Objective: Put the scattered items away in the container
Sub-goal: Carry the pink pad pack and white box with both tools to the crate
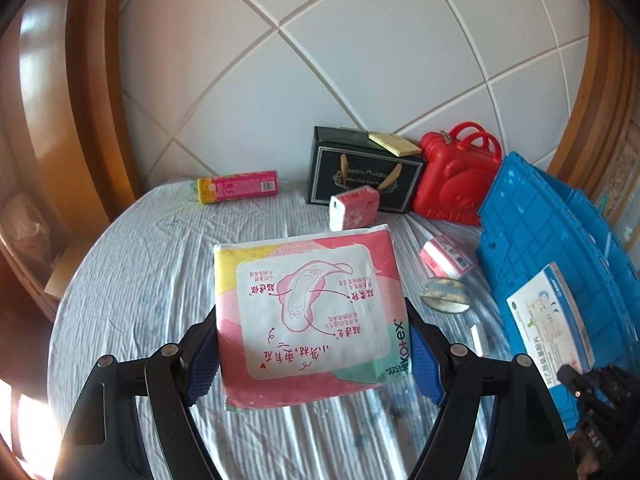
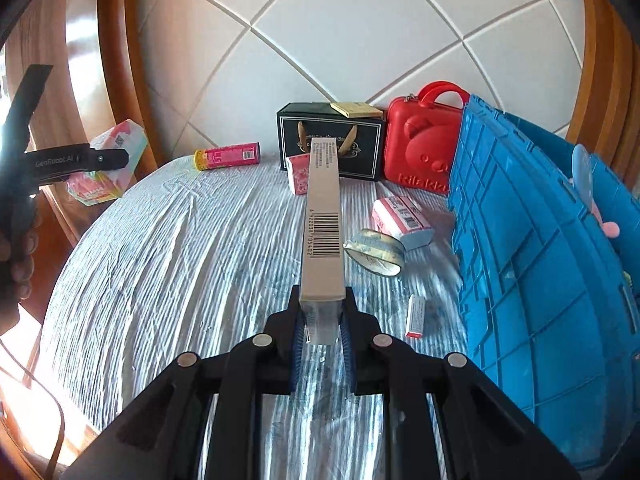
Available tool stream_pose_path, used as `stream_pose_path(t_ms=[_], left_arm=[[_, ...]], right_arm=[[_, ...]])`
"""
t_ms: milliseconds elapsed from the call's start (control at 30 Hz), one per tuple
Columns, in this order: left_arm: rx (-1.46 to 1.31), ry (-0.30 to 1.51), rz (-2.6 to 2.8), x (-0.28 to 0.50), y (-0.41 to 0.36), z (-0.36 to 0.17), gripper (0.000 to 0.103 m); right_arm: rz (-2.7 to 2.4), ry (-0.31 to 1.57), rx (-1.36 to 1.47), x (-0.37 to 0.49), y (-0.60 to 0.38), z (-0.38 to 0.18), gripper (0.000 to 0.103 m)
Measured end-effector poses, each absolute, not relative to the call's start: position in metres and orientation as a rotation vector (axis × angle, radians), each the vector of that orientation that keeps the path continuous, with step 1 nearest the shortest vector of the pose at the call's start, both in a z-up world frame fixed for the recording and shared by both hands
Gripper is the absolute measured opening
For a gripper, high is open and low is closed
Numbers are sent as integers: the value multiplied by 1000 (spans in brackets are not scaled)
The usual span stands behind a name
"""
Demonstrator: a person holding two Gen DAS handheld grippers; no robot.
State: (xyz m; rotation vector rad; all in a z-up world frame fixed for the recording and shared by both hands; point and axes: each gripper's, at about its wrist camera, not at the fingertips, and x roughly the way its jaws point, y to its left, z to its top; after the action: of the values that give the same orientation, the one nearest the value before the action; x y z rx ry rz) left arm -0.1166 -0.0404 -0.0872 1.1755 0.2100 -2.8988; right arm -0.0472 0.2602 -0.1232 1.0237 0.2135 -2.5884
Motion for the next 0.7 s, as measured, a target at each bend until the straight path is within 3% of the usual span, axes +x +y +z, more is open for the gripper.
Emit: stream_pose_path(t_ms=[233, 700], left_arm=[[1029, 184, -2922, -89, -68, -41, 79], [944, 199, -2933, -62, -72, -3, 79]], right_arm=[[-2595, 240, 924, -36, 249, -97, 16], [-2608, 257, 742, -7, 250, -59, 16]])
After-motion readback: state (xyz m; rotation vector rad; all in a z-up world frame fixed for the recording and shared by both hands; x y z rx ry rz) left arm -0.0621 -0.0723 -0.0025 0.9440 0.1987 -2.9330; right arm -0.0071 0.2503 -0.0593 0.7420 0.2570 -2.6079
